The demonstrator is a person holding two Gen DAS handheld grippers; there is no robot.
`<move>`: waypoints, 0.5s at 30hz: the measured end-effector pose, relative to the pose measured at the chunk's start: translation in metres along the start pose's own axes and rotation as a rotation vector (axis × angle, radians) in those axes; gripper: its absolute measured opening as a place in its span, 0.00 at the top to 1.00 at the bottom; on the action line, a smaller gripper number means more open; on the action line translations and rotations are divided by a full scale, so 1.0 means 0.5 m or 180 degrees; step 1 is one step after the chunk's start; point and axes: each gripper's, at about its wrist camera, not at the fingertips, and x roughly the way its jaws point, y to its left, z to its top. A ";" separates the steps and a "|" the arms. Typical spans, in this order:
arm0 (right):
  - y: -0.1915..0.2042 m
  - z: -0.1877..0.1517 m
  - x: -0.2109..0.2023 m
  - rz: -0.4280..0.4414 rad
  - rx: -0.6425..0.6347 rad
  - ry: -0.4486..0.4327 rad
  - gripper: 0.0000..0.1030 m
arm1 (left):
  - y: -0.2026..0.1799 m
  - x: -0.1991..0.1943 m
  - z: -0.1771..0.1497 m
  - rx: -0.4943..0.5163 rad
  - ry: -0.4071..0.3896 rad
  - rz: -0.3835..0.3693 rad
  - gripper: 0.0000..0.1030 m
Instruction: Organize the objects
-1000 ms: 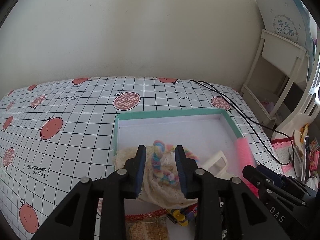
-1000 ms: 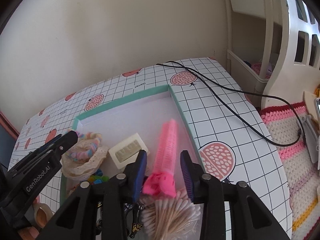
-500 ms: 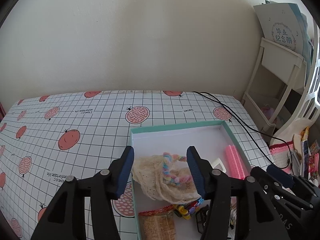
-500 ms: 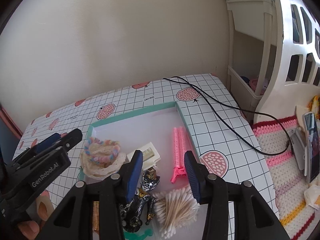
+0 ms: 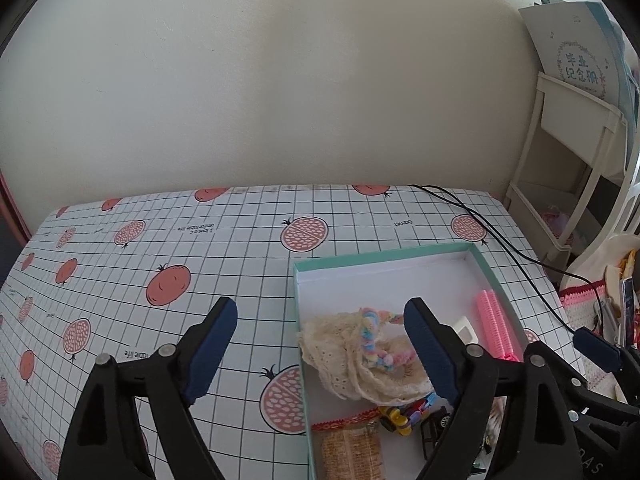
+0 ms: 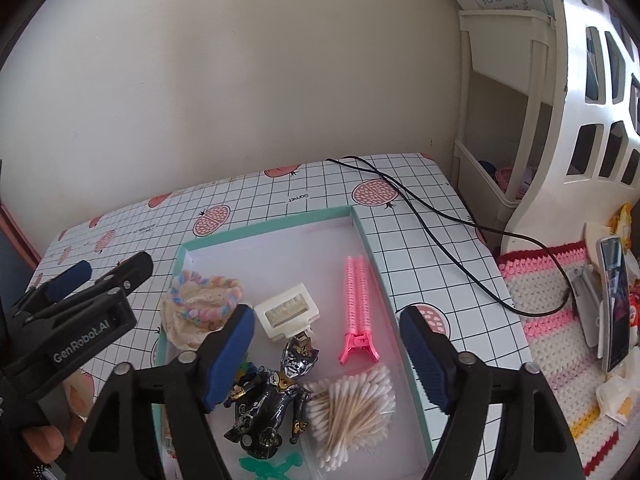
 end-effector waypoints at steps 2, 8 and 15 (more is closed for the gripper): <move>-0.002 -0.001 0.002 -0.0014 0.0008 0.0000 0.17 | 0.006 0.003 0.000 -0.0001 0.0002 0.0042 0.09; -0.007 -0.001 0.006 -0.0032 0.0018 -0.0015 0.04 | 0.026 0.014 -0.002 -0.0050 0.0025 0.0162 0.01; -0.005 0.000 0.011 -0.0043 0.0013 -0.0010 0.00 | 0.037 0.029 -0.005 -0.0073 0.0082 0.0245 0.00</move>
